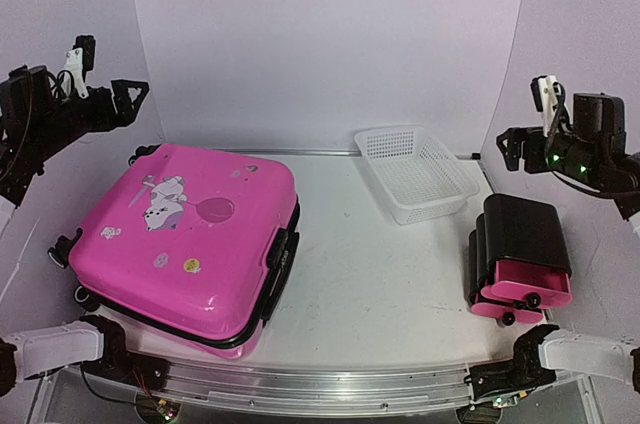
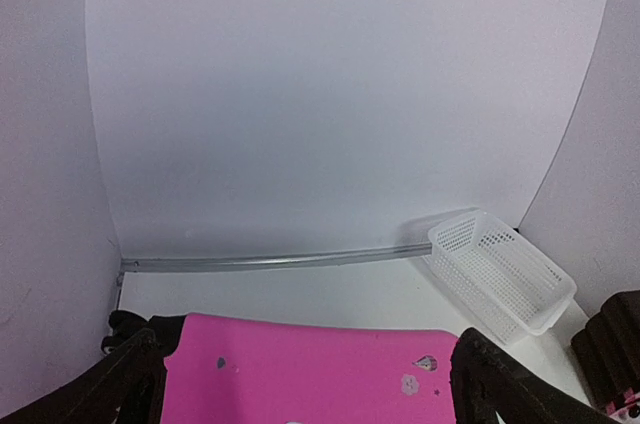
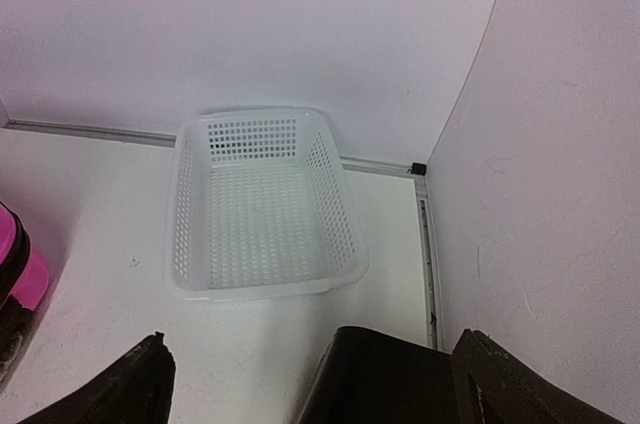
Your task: Open, take out, and arrange the luggage
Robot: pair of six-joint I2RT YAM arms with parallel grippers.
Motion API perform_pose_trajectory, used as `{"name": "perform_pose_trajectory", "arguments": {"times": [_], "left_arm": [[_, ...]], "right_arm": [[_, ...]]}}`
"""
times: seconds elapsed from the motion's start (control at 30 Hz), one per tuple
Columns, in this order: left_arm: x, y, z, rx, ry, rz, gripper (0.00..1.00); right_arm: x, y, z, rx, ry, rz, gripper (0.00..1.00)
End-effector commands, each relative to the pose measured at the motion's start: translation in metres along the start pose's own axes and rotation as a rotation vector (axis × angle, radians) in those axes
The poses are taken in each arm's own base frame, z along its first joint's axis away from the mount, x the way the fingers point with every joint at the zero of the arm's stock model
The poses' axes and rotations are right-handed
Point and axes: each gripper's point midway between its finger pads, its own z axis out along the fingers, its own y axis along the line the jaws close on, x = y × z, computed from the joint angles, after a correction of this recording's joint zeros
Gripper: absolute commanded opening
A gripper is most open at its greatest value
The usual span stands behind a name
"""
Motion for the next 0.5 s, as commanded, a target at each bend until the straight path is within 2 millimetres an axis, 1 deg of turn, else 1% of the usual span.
{"name": "perform_pose_trajectory", "arguments": {"times": [0.0, 0.13, 0.23, 0.3, 0.37, 0.47], "left_arm": [[0.019, 0.016, -0.011, -0.055, 0.06, -0.091, 0.99], [0.051, 0.037, -0.015, -0.139, 0.174, -0.153, 0.99], [0.079, 0.051, -0.013, -0.197, 0.29, -0.195, 0.99], [0.096, 0.063, -0.007, -0.241, 0.369, -0.227, 0.97], [0.113, 0.076, 0.003, -0.276, 0.449, -0.267, 0.97], [0.128, 0.09, 0.021, -0.299, 0.529, -0.332, 0.96]], "right_arm": [[0.014, 0.003, 0.017, -0.02, 0.071, 0.078, 0.98], [0.026, 0.013, 0.039, -0.068, 0.149, 0.14, 0.98], [0.034, 0.032, 0.056, -0.128, 0.21, 0.164, 0.98], [0.041, 0.051, 0.068, -0.179, 0.258, 0.171, 0.98], [0.048, 0.075, 0.081, -0.237, 0.313, 0.182, 0.98], [0.06, 0.119, 0.094, -0.337, 0.388, 0.199, 0.98]]}}
